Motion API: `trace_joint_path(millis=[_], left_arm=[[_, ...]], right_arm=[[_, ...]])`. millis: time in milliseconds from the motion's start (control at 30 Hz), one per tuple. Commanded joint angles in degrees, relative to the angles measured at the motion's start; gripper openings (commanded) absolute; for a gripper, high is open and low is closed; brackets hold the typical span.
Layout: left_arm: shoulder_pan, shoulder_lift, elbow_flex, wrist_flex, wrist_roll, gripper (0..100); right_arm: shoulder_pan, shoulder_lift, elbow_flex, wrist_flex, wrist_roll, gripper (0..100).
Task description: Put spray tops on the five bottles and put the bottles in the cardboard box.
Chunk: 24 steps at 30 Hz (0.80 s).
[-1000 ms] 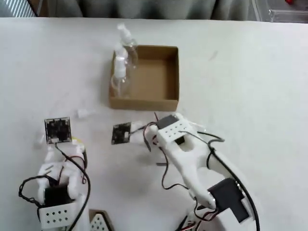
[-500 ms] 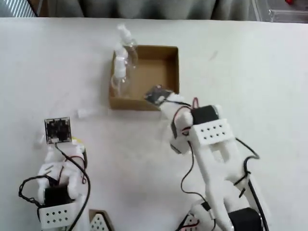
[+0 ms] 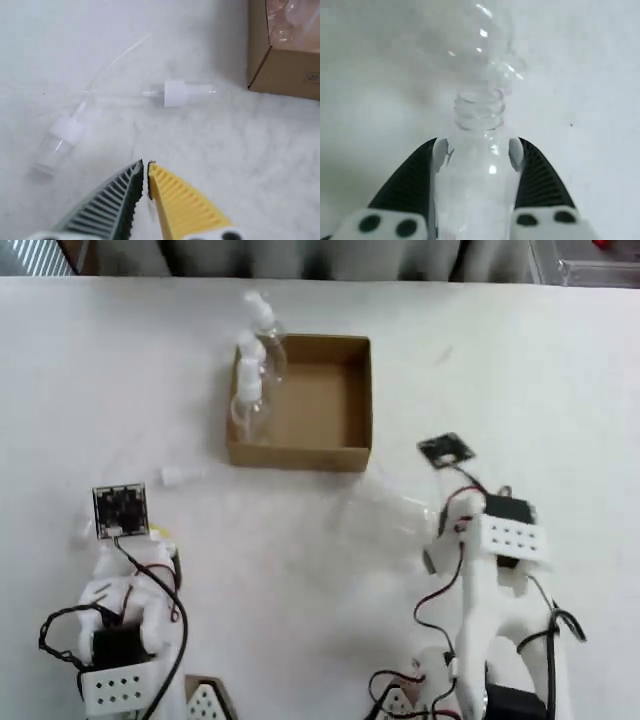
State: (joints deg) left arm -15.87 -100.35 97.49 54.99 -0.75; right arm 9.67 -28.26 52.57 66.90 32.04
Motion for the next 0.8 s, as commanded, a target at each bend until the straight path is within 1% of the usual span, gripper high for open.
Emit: trace_joint_path(millis=[0,133,233,433,533,633,767], left_arm=[[-0.6,-1.5,-0.4,0.1,-0.7,2],[-4.2,-1.2,-1.0,-4.0,-0.4,2],[-4.4,-1.2,-4.0,-0.6,-0.5,2],[-4.7,-1.0,-13.8,5.3,-0.9,2],[-4.7,0.1,-19.7,7.8,-4.3,2],[-4.7,6.6,-27.2,10.2,-6.7,2],[-4.7,21.5,-39.5,12.6,-9.4,3]], right_arm=[[5.5,-1.8,1.6,-3.6,-0.4,1.6],[7.5,-1.8,6.2,-9.3,-0.8,1.6],[7.5,-1.8,8.9,-12.9,-0.8,1.6],[7.6,-1.5,9.2,-13.5,-0.7,1.6],[7.7,-1.3,9.4,-13.3,-0.4,1.6],[8.3,-1.8,10.1,-13.6,-0.4,1.6],[8.4,-1.8,10.2,-13.6,-0.4,1.6]])
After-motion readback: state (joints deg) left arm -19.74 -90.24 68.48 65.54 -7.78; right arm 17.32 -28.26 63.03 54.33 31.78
